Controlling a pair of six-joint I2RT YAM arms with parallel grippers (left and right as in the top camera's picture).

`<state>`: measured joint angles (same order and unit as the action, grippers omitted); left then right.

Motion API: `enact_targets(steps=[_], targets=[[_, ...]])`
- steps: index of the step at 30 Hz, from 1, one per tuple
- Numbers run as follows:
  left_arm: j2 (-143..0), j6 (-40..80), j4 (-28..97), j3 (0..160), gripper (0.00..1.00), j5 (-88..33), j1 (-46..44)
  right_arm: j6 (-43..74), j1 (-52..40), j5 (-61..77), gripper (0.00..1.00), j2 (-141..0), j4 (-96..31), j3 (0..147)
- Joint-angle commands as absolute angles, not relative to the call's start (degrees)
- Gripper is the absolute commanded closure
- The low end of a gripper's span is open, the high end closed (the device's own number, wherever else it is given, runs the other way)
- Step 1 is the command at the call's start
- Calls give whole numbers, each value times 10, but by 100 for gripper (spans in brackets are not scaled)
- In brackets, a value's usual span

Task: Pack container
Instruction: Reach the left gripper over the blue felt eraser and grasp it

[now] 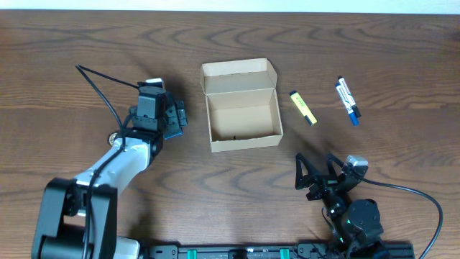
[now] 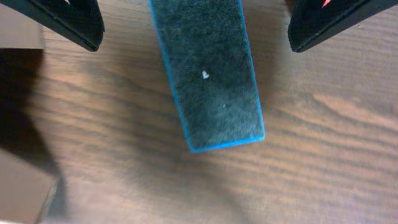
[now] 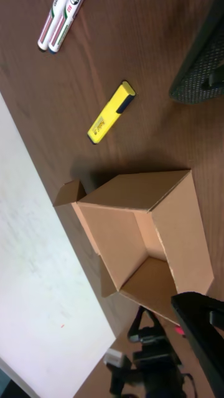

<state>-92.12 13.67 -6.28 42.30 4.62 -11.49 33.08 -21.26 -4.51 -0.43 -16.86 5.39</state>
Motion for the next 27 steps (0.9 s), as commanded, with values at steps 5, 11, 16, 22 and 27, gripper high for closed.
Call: enact_targets(steps=[5, 11, 16, 22, 27], targets=[[-961, 173, -62, 434, 5, 63, -119, 336, -206, -49, 1, -5, -170, 52], [-973, 181, -61, 434, 0, 62, -121, 336, -206, -49, 1, -5, -170, 52], [-992, 181, -58, 434, 6, 62, -121, 336, -206, -49, 1, -5, -170, 52], [-995, 180, -58, 434, 11, 67, -122, 336, -206, -49, 1, -5, -170, 52], [-997, 180, -56, 434, 20, 77, -122, 336, -206, -49, 1, -5, -170, 52]])
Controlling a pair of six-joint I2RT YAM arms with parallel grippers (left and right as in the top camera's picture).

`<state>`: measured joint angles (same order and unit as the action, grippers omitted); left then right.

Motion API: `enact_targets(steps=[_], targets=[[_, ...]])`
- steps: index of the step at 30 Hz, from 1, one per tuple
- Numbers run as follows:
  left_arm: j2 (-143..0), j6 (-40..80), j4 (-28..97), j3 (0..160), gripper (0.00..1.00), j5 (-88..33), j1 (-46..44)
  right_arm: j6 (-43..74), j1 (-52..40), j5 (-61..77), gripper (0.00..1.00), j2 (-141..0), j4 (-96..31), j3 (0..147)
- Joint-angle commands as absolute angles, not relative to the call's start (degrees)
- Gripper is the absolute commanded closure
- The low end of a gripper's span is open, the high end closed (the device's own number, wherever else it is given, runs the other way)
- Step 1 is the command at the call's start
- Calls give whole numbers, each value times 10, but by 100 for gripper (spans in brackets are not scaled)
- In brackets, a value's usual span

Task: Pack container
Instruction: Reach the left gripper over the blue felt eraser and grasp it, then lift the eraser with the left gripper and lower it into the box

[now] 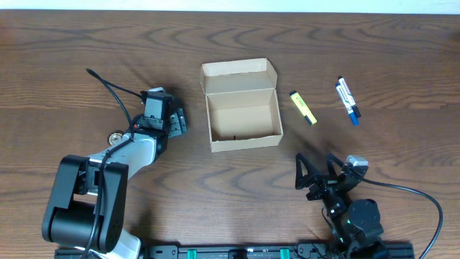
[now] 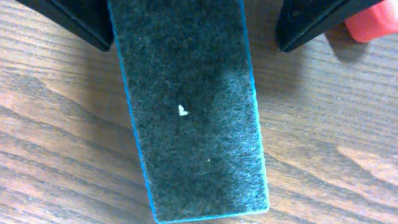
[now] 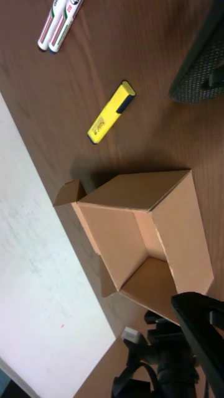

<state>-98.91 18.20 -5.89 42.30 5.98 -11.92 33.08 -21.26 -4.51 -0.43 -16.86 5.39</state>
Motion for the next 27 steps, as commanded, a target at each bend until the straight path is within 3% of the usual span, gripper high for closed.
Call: enact_targets(steps=[1, 12, 24, 27], targets=[[-997, 180, -54, 434, 23, 80, -122, 336, -206, -49, 1, -5, -170, 52], [-996, 180, -31, 457, 46, 110, -130, 336, -206, -49, 1, -5, -170, 52], [-973, 99, 120, 619, 56, 124, -140, 336, -206, -49, 1, -5, -170, 52], [-948, 50, 165, 682, 64, 124, -161, 336, -206, -49, 1, -5, -170, 52]])
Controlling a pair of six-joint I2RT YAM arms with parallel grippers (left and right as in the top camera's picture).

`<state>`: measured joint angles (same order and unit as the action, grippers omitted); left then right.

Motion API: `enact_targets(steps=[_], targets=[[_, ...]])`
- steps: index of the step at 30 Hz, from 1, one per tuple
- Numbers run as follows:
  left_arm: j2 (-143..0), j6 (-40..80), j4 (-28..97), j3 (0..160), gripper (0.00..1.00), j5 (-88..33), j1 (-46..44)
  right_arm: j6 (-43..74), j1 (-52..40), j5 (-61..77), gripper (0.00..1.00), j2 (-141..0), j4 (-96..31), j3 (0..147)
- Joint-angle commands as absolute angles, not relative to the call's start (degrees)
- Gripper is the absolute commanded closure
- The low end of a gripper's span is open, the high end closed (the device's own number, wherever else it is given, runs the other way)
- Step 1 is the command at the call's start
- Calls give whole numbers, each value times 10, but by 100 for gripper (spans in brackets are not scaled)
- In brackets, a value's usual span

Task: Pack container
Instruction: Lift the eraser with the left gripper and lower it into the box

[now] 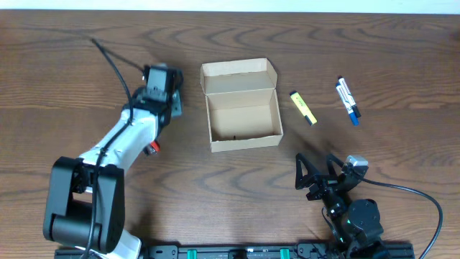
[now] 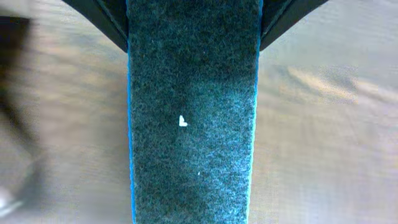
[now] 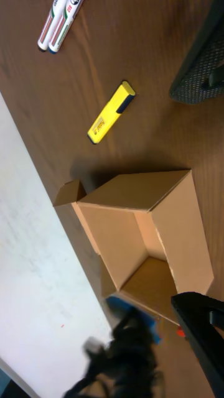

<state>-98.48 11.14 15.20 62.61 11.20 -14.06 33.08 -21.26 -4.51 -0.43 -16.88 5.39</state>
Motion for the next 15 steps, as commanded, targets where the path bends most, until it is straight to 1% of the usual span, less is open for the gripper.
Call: enact_targets(steps=[1, 4, 6, 12, 15], targets=[[-938, 28, 178, 702, 64, 124, -171, 336, -206, -49, 1, -5, -170, 52], [-914, -28, 211, 742, 64, 118, -203, 336, -206, -49, 1, -5, -170, 52], [-900, -66, 236, 757, 62, 93, -223, 336, -206, -49, 2, -5, -170, 52], [-883, -172, 316, 763, 62, -38, -261, 336, -206, -49, 1, -5, -170, 52], [-888, -224, 339, 763, 61, -103, -273, 336, -206, -49, 1, -5, -170, 52]])
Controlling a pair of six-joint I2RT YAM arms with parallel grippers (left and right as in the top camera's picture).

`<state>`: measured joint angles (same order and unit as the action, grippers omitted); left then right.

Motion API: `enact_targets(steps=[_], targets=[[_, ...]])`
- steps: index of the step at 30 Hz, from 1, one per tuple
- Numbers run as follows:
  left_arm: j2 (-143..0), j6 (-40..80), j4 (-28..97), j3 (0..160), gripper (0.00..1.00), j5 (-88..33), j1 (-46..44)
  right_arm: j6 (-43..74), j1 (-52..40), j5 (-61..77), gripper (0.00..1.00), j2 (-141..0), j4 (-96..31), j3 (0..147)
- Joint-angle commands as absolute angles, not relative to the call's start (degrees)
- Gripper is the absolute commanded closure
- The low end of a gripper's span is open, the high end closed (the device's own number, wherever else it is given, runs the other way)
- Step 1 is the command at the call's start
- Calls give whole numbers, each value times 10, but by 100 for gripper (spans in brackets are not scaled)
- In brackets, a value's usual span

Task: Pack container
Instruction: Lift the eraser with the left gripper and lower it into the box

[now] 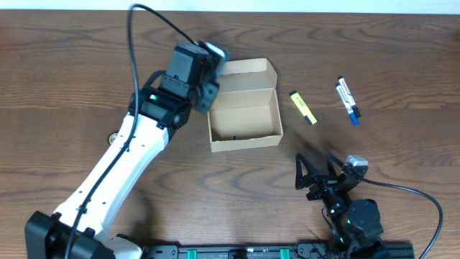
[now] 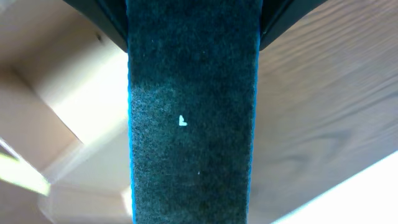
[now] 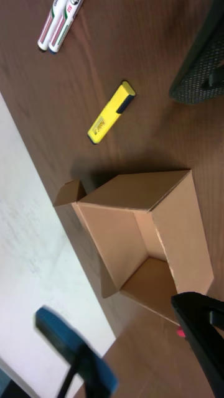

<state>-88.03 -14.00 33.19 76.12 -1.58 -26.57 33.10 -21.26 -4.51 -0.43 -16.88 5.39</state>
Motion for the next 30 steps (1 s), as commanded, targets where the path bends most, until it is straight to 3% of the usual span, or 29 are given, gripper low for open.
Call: enact_targets(steps=[1, 11, 30], targets=[[-888, -246, 345, 763, 59, -124, -277, 336, -206, -49, 1, -5, -170, 52], [-912, -366, 362, 762, 57, -254, -286, 336, -206, -49, 1, -5, -170, 52], [-1038, -465, 358, 762, 55, -255, -286, 336, -206, -49, 1, -5, -170, 52]])
